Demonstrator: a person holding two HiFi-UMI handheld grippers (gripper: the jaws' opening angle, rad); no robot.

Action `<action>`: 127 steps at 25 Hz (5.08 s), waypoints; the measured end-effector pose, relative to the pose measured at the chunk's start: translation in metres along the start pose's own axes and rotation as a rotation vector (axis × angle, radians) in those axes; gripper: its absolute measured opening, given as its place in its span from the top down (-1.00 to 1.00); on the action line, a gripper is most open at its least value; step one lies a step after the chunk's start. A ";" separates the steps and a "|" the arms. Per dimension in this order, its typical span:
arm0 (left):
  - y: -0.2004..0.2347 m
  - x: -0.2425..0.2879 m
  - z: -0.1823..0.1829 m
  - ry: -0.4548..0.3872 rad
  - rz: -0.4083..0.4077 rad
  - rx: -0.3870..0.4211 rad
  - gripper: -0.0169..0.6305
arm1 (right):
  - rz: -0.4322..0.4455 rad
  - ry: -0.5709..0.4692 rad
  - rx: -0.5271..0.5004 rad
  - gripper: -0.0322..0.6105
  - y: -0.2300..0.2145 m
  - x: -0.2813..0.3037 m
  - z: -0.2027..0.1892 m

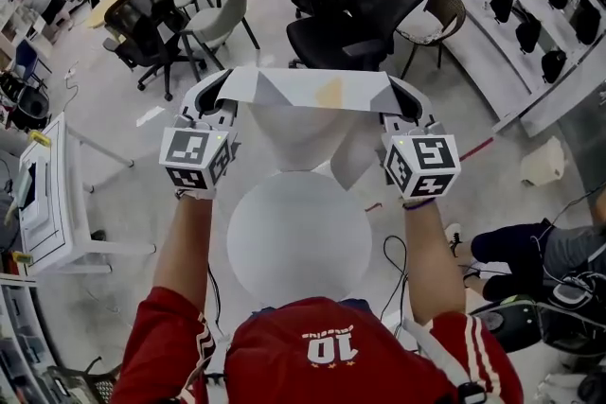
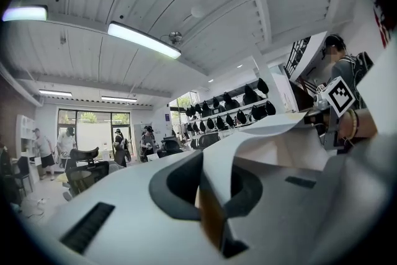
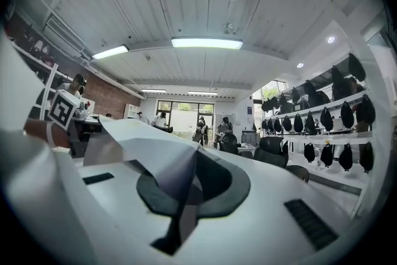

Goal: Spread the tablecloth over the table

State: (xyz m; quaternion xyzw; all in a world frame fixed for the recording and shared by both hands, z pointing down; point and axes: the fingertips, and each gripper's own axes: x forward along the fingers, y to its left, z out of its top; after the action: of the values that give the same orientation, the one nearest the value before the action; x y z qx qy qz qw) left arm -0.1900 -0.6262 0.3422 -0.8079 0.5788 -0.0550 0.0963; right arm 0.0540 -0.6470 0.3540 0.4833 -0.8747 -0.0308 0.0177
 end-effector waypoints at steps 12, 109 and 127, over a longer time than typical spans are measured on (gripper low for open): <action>-0.016 -0.084 -0.066 0.159 -0.110 0.022 0.88 | 0.027 0.173 -0.024 0.85 0.063 -0.049 -0.054; -0.206 -0.433 -0.194 0.303 -0.473 -0.292 0.47 | -0.112 0.584 0.117 0.83 0.233 -0.384 -0.364; -0.252 -0.407 -0.201 0.348 -0.576 -0.260 0.46 | -0.155 0.765 0.295 0.56 0.223 -0.465 -0.453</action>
State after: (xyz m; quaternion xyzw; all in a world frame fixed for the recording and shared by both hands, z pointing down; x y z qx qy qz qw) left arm -0.1291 -0.1810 0.6026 -0.9218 0.3375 -0.1427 -0.1267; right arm 0.1408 -0.1522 0.8215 0.5218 -0.7612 0.2754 0.2693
